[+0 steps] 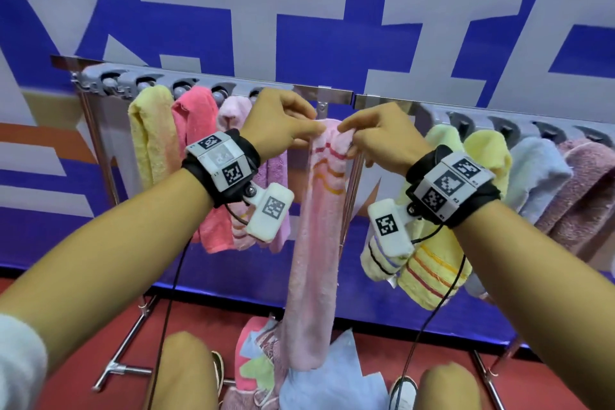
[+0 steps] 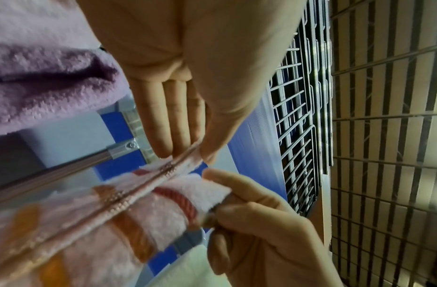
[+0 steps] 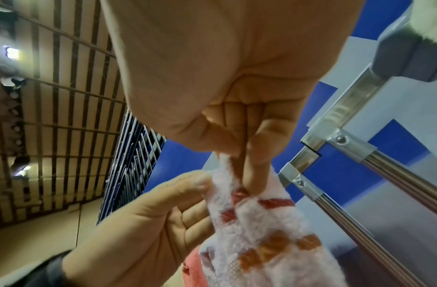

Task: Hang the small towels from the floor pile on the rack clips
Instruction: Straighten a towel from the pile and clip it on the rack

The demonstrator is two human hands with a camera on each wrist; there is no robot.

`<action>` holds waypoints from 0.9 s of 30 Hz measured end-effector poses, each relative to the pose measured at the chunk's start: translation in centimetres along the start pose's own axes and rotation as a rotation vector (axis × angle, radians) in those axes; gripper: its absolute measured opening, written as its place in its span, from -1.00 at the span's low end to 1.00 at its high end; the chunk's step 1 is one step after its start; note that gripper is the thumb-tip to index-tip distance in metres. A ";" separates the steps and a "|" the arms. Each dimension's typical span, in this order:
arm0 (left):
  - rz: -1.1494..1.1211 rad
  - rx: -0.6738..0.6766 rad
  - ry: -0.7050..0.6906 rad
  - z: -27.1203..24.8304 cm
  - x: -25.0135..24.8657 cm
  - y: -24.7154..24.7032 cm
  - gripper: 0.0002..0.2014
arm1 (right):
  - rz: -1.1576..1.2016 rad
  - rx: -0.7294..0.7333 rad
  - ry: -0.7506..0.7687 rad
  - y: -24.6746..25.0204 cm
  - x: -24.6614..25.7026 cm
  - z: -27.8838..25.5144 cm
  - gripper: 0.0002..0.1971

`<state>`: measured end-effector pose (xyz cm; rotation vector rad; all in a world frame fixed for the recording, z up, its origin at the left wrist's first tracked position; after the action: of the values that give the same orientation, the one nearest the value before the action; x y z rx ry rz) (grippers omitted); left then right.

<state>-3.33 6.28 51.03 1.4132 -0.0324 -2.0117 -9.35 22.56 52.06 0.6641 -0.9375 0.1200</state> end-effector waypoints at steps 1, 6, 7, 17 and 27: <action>-0.021 0.016 -0.008 -0.2 -0.2 -0.3 -0.83 | -0.037 0.038 0.041 -0.3 0.3 0.0 -0.66; -0.121 0.020 -0.055 -0.8 -0.3 -0.6 -0.85 | -0.221 0.040 0.283 -0.7 1.1 -0.2 -0.92; -0.146 0.013 -0.061 -0.9 -0.4 -0.6 -0.86 | -0.257 0.036 0.311 -0.7 1.1 -0.1 -0.93; -0.170 0.015 -0.114 -0.9 0.0 -0.9 -0.93 | -0.245 -0.047 0.413 -0.5 1.1 0.3 -0.83; -0.079 0.083 -0.172 -1.2 0.7 -1.2 -0.80 | -0.267 -0.031 0.388 -1.1 0.2 0.3 -0.84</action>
<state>-3.05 7.22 49.53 1.3057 -0.1390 -2.2158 -9.03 21.44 51.82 0.7009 -0.4720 -0.0041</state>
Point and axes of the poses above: each hand's wrist, its own z-axis towards the middle knuckle, its own y-axis out of the back of the hand, x = y × z, the point moved 5 cm from there along z, towards the middle knuckle, and after that the axes turned 15 degrees about z, right-handed, at the moved point
